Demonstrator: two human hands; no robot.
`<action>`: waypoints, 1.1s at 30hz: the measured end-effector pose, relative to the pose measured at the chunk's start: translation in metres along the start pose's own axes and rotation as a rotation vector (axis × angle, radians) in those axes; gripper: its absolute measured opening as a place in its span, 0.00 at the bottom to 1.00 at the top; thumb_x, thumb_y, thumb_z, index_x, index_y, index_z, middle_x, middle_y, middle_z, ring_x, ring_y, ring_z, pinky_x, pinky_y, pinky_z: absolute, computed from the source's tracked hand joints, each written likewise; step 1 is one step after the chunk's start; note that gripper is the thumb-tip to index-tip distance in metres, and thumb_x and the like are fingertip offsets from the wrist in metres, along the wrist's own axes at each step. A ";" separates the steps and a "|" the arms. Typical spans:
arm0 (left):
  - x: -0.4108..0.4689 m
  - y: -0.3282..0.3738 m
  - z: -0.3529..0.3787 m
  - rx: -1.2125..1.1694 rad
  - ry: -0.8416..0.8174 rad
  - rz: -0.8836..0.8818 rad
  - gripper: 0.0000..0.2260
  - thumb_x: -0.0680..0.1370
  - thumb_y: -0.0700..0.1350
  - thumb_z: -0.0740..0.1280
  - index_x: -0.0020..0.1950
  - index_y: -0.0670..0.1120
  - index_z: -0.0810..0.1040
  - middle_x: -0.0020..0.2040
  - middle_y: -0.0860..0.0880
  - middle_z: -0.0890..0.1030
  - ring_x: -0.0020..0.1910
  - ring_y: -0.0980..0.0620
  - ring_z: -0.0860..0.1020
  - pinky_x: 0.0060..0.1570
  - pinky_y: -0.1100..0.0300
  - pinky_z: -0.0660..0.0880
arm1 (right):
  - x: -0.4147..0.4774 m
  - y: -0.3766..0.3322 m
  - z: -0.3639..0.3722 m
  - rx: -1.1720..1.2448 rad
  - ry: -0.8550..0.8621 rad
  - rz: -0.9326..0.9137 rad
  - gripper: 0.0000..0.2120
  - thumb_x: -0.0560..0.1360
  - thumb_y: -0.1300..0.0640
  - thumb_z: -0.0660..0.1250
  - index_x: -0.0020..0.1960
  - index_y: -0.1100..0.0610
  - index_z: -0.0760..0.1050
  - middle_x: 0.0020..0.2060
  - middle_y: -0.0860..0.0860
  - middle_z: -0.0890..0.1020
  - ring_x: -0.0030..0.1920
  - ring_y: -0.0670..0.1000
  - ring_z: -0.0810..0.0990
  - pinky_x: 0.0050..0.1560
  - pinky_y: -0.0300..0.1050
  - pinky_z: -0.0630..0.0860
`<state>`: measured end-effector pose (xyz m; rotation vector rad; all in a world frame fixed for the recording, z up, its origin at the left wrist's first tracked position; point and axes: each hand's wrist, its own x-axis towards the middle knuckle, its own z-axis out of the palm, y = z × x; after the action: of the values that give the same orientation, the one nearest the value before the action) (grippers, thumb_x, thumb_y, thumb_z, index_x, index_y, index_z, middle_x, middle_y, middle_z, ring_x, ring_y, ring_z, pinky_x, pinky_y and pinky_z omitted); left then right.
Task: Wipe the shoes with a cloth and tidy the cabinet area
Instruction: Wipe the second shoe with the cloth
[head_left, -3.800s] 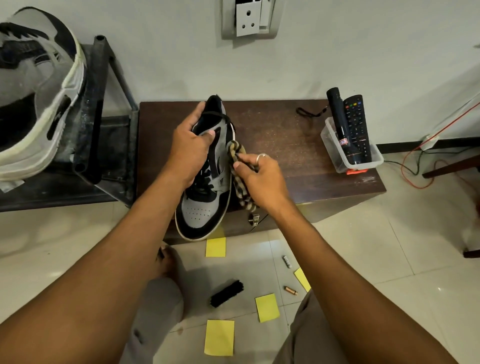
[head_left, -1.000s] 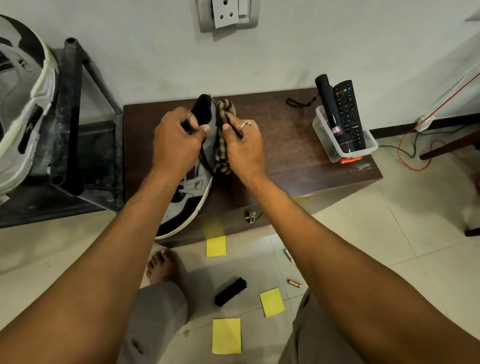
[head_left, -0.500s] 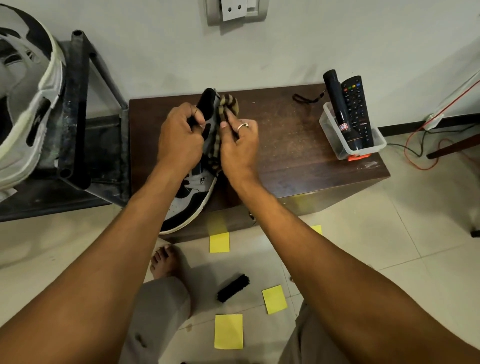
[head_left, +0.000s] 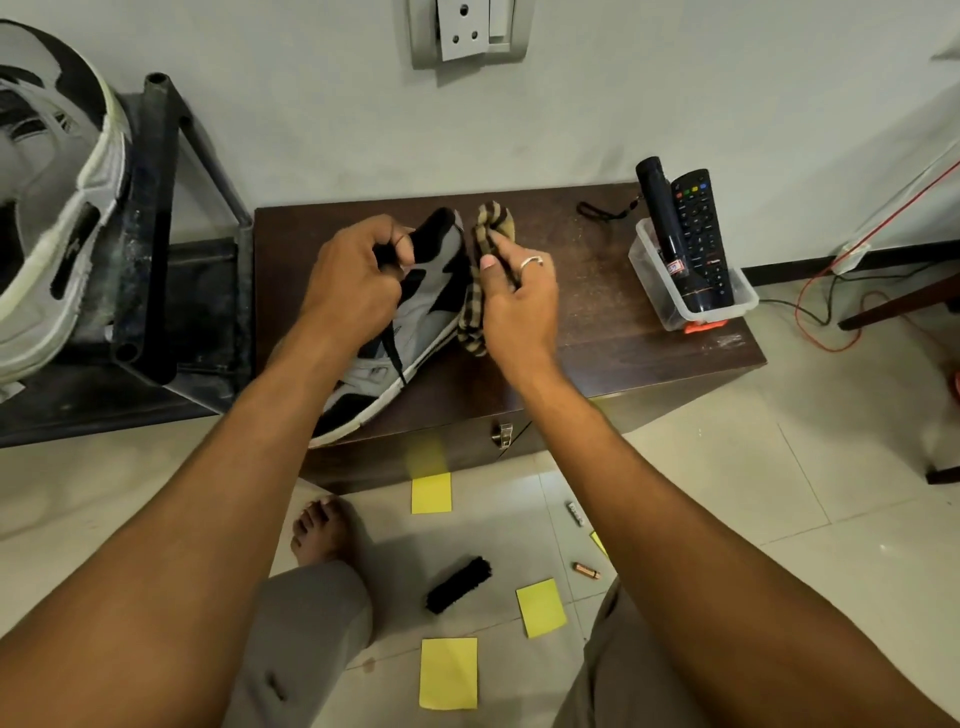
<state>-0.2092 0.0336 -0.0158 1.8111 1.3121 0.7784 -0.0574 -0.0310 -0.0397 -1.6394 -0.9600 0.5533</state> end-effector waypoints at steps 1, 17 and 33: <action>0.001 0.001 -0.003 0.016 -0.021 0.019 0.13 0.76 0.31 0.65 0.43 0.49 0.77 0.53 0.57 0.82 0.55 0.57 0.78 0.51 0.58 0.77 | -0.001 0.000 0.003 -0.004 -0.018 0.001 0.16 0.82 0.62 0.65 0.69 0.61 0.77 0.56 0.52 0.74 0.51 0.37 0.76 0.53 0.24 0.71; 0.003 0.003 0.001 0.176 -0.062 0.060 0.23 0.80 0.37 0.68 0.73 0.54 0.73 0.70 0.53 0.77 0.71 0.55 0.72 0.71 0.56 0.68 | -0.003 0.004 0.001 -0.059 -0.131 0.139 0.17 0.80 0.53 0.67 0.65 0.57 0.81 0.59 0.51 0.84 0.62 0.46 0.81 0.65 0.48 0.79; 0.004 -0.002 0.003 0.161 -0.058 0.048 0.23 0.81 0.38 0.67 0.73 0.57 0.72 0.70 0.55 0.76 0.70 0.55 0.72 0.68 0.59 0.67 | -0.016 0.017 -0.004 -0.139 -0.113 0.086 0.16 0.79 0.55 0.69 0.65 0.58 0.81 0.58 0.51 0.82 0.59 0.45 0.81 0.62 0.37 0.76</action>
<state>-0.2066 0.0374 -0.0189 1.9831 1.3301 0.6566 -0.0582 -0.0473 -0.0568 -1.7952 -1.0335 0.6554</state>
